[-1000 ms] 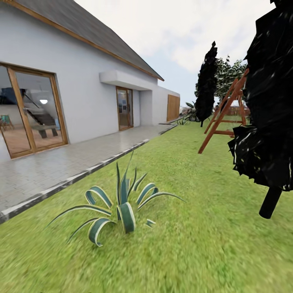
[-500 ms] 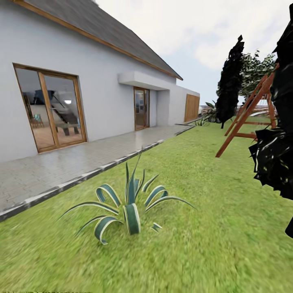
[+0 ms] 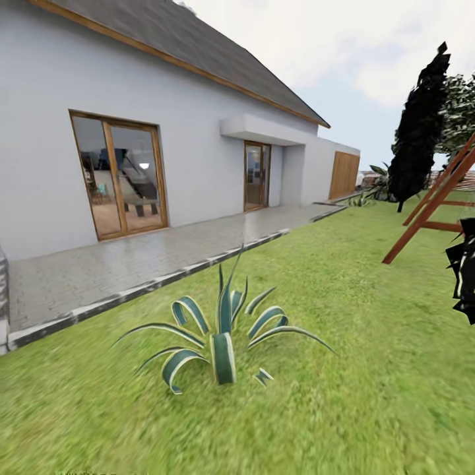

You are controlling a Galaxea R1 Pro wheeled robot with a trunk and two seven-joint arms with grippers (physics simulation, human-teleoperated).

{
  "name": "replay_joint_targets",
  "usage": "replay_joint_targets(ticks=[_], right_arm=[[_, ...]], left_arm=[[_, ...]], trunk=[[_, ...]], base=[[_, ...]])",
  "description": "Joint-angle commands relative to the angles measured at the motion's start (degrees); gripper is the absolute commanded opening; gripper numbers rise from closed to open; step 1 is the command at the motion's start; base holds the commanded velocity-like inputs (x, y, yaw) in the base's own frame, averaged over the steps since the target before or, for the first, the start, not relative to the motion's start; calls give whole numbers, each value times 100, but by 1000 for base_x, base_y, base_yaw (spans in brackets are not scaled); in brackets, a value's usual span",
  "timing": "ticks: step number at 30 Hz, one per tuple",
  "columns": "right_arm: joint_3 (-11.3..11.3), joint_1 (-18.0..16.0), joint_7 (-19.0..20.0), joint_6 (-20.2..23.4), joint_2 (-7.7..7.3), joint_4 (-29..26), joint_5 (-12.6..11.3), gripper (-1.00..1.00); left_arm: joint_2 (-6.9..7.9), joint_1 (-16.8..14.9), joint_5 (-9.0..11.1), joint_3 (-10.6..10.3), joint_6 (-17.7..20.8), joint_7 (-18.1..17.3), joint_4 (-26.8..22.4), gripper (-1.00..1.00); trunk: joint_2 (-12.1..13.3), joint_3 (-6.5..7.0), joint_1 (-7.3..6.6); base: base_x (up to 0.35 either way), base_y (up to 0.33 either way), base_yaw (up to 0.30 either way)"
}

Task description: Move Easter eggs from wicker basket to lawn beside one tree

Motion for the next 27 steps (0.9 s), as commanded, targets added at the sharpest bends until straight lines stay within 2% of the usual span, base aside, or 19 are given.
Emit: replay_joint_targets(ticks=[1,9,27], right_arm=[[1,-3,2,-18,0,5,0,100],[1,-3,1,-20,0,5,0,100],[9,-4,3,-20,4,5,0,100]], left_arm=[[-1,2,57,12,8,-21,-8,100],[-1,2,57,12,4,-21,-8,100],[-1,2,57,12,2,-21,-8,100]], trunk=[[-3,-5,1],[-3,-5,1],[-3,-5,1]], base=[[119,-287,278],[95,-212,278],[4,-20,278]])
